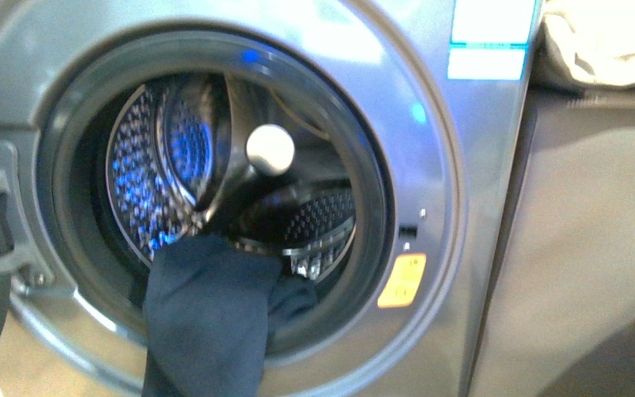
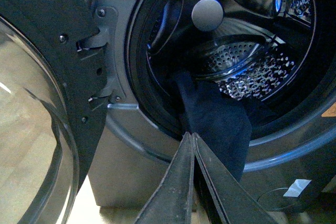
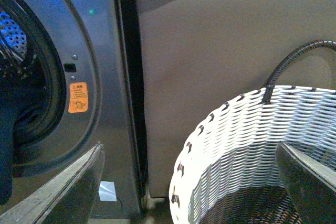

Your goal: Put clothes into washing machine

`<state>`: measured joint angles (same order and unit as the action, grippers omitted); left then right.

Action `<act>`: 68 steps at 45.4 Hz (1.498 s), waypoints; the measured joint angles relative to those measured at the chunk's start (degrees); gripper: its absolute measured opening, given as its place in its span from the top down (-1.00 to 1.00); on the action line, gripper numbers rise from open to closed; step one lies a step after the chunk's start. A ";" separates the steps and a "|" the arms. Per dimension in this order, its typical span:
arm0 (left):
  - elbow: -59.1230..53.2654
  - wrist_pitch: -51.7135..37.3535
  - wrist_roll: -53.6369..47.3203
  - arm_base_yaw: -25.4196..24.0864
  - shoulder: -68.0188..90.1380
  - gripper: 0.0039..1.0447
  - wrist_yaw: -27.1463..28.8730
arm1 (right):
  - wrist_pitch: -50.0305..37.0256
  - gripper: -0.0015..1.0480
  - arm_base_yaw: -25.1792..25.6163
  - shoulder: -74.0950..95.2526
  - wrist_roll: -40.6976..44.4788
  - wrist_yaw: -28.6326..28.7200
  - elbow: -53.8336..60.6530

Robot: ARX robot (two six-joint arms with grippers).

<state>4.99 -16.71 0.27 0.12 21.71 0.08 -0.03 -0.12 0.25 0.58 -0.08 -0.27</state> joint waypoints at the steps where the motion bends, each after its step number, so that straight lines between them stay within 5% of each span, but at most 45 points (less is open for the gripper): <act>1: -0.20 0.17 0.00 0.00 -0.37 0.94 0.00 | 0.00 -0.86 0.00 0.00 0.02 0.00 0.00; 47: -4.50 16.68 -0.04 0.00 -21.49 0.94 -0.07 | 0.00 -0.86 0.00 0.00 0.00 0.00 0.00; 68: -4.50 16.68 -0.04 0.00 -21.49 -0.90 -0.07 | 0.00 -0.86 0.00 0.00 0.00 0.00 0.00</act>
<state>0.49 -0.03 0.23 0.12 0.23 0.01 -0.03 -0.12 0.25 0.58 -0.08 -0.27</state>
